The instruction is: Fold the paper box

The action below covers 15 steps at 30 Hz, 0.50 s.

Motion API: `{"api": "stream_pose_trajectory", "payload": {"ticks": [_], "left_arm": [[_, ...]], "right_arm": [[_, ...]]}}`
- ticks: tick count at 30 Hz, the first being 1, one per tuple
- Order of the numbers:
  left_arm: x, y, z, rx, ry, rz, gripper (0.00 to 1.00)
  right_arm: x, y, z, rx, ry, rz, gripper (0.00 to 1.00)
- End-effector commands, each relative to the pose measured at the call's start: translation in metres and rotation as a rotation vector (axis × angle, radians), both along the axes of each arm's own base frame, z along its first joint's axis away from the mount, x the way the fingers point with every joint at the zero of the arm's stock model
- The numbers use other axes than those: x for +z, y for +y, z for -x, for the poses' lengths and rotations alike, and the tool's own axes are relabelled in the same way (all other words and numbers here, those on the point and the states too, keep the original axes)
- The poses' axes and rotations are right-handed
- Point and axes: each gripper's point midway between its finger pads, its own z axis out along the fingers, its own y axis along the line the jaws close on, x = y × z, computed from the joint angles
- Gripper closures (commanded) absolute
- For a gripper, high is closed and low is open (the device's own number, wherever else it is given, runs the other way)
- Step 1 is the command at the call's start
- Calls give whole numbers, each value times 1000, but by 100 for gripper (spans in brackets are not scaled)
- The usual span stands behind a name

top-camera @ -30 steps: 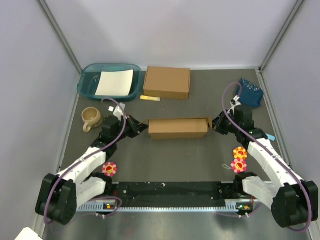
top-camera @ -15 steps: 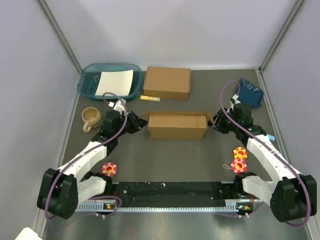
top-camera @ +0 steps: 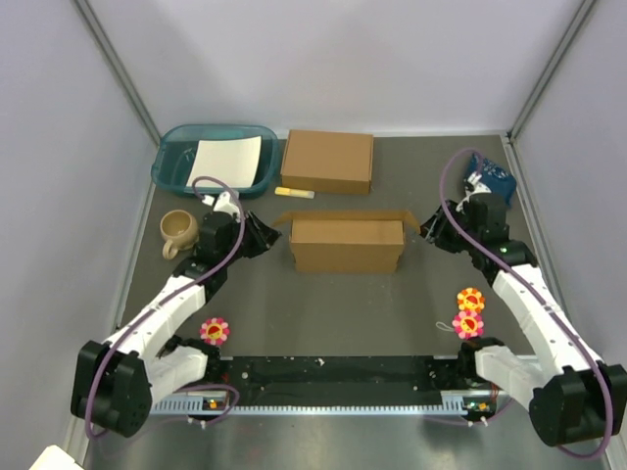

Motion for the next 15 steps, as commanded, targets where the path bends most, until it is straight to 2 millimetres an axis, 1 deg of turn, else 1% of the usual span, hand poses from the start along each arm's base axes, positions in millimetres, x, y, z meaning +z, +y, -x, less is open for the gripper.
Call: {"api": "stream_pose_trajectory", "payload": {"ticks": [1,3,4,5,6,7,8,9,10,11,12,13,15], "left_arm": [[20,20,-8,75,-52,-72,66],[18,26,-7,95,-46,-91,66],[16,29,-6,105,-39,-98,66],[16,33,-6,125,-36,-109,66],[12,38,-4,140,-16,-121,66],[10,41,-2,153,-8,-128,66],[13,45,-1,169,-18,-127,65],[11,48,2,180,-12,-125,65],[8,50,4,188,-7,-122,64],[13,59,4,228,-26,-127,63],[13,63,5,245,-30,-131,62],[13,67,7,256,-29,-139,62],[19,73,9,274,-50,-153,61]], "right_arm": [[35,-30,-1,-92,-97,120,59],[42,-40,1,-123,-119,162,57],[50,-44,3,-138,-141,168,57],[63,-44,4,-138,-171,166,56],[70,-49,5,-161,-192,180,56],[80,-49,7,-163,-227,172,55],[96,-50,12,-171,-283,159,55],[106,-47,14,-153,-327,149,52],[126,-40,12,-115,-423,128,51],[129,-34,16,-68,-474,125,50],[130,-23,19,25,-512,137,47],[131,-16,21,77,-529,150,47],[123,0,22,208,-552,201,46]]}}
